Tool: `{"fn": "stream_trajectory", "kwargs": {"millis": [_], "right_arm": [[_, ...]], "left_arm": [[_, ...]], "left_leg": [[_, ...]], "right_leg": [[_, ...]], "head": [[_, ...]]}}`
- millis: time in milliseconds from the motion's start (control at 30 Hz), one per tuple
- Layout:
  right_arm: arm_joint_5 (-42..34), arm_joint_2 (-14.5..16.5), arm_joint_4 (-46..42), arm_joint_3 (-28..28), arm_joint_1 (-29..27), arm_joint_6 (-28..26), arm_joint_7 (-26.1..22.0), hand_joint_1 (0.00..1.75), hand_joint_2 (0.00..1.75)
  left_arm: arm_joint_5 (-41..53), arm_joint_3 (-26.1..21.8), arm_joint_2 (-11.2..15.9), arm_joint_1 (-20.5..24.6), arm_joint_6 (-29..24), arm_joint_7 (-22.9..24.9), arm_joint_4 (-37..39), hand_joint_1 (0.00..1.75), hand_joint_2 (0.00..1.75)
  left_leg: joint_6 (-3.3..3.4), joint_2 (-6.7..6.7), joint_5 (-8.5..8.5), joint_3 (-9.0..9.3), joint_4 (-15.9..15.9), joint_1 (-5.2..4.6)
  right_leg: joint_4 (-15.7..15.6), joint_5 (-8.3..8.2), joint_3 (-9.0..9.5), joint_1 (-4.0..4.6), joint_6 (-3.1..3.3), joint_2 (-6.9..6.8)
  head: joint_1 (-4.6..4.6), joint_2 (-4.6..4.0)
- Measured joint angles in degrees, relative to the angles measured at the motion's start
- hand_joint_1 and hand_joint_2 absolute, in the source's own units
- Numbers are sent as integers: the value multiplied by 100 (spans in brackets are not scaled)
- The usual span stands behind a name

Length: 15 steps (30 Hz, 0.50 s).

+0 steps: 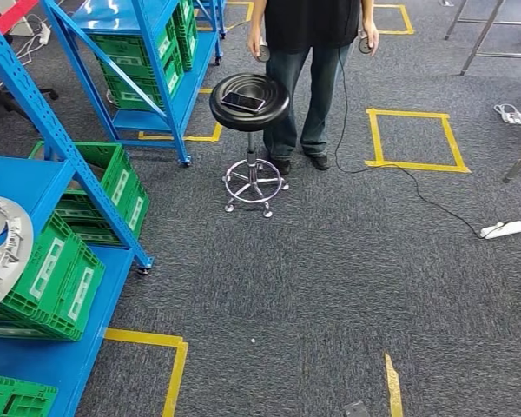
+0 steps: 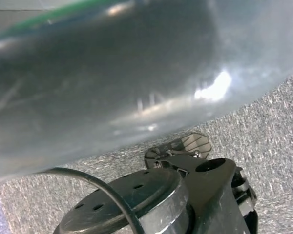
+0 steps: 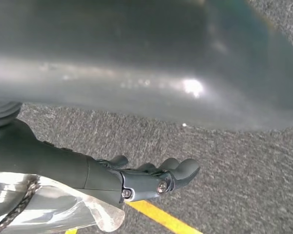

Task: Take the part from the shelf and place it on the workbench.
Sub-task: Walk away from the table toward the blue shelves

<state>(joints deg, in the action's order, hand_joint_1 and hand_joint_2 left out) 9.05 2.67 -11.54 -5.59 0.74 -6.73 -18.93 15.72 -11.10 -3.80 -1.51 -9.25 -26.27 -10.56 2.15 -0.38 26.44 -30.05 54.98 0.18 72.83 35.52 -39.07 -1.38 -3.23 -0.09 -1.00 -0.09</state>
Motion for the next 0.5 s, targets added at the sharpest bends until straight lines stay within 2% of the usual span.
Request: {"fn": "stream_trajectory", "kwargs": {"millis": [33,100,133,167,200,267,300,367,400,467,500], "right_arm": [[0,0,0,0,-3,0,0,0,0],[-1,0,0,1,-2,-2,0,0,0],[0,6,1,1,3,-3,-1,0,0],[0,15,1,1,9,-3,-2,0,0],[0,24,2,1,11,-4,-2,0,0],[0,33,5,3,4,-8,0,0,0],[0,31,7,3,-4,-11,-1,0,0],[1,31,8,4,-6,-13,-4,0,0],[1,31,8,4,-5,-14,-7,0,0],[2,31,9,4,-5,-16,-8,0,0],[2,31,9,4,-9,-17,-8,0,0]], "left_arm": [[0,-1,-1,-3,1,0,0,0,0],[0,-1,-2,-9,2,0,0,0,0],[0,-2,4,-9,2,0,0,0,0],[0,-3,11,-6,1,1,0,0,0],[1,-4,17,-1,0,1,0,0,0],[2,-5,20,3,-3,2,0,0,0],[6,-5,16,2,-3,2,0,0,0],[18,-5,11,5,-3,2,0,0,0],[25,-5,10,8,-4,2,0,0,0],[32,-5,9,14,-4,3,0,0,0],[36,-5,8,8,-5,4,0,0,0]], "left_leg": [[-28,-7,22,13,15,13],[-111,-20,101,42,87,57],[-172,-28,160,41,150,68],[-223,-35,211,31,211,72],[-261,-41,250,18,257,67],[-300,-51,283,13,285,73],[-313,-45,305,21,303,87],[-336,-22,469,-88,587,103],[-341,-9,617,-244,910,101],[-327,-4,918,-704,1737,91],[-304,-4,949,-882,2010,85]], "right_leg": [[-122,-138,29,-25,-24,-1],[-760,-515,312,-84,-90,1],[-1105,-646,478,-99,-123,18],[-1328,-697,603,-106,-106,37],[-1412,-668,662,-99,-69,55],[-1390,-611,687,-73,71,69],[-1388,-597,697,-64,116,67],[-1392,-570,738,-49,199,58],[-1396,-551,762,-36,233,47],[-1397,-496,810,4,280,26],[-1397,-464,843,25,293,21]], "head": [[1,0],[3,0],[20,0],[34,0],[34,0],[12,0],[-6,0],[-17,0],[-26,0],[-33,0],[-33,0]]}}
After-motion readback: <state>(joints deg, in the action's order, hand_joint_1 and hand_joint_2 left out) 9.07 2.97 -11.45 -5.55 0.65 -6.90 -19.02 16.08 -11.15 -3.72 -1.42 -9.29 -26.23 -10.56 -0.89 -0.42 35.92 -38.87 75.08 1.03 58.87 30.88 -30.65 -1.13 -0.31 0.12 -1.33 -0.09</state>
